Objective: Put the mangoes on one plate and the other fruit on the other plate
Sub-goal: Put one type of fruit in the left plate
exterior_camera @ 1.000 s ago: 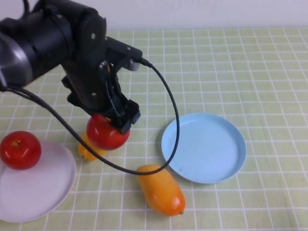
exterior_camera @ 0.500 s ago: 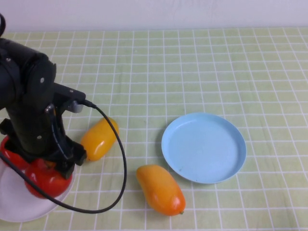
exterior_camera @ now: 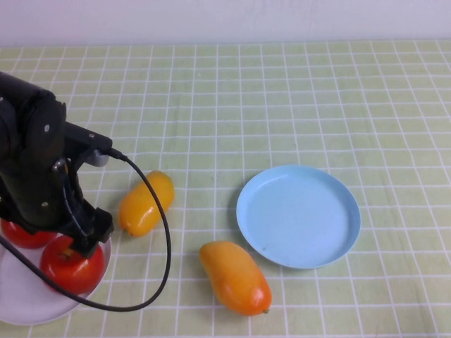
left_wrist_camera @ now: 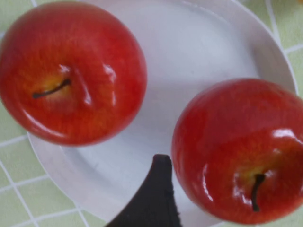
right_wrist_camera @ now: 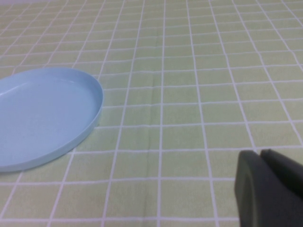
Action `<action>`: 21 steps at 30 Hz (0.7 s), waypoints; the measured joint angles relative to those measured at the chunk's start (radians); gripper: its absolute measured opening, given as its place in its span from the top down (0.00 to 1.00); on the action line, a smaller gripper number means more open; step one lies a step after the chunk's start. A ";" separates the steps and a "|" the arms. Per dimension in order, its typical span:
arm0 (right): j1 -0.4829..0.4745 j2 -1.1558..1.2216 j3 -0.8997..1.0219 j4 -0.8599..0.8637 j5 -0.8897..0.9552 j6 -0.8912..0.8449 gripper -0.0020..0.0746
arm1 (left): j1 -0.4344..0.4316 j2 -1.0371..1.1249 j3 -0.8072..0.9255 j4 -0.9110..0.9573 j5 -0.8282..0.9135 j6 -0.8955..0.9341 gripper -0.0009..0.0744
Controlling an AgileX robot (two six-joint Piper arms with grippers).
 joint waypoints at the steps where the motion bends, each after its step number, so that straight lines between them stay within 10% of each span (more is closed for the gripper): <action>1: 0.000 0.000 0.000 0.000 0.000 0.000 1.00 | 0.000 0.000 0.000 0.000 0.008 -0.007 0.10; 15: -0.002 0.000 0.000 0.000 0.000 0.000 1.00 | -0.074 -0.182 0.012 0.017 0.031 -0.131 0.13; 21: -0.002 0.000 0.000 0.000 0.000 0.000 1.00 | -0.078 -0.330 0.130 0.008 -0.033 -0.175 0.67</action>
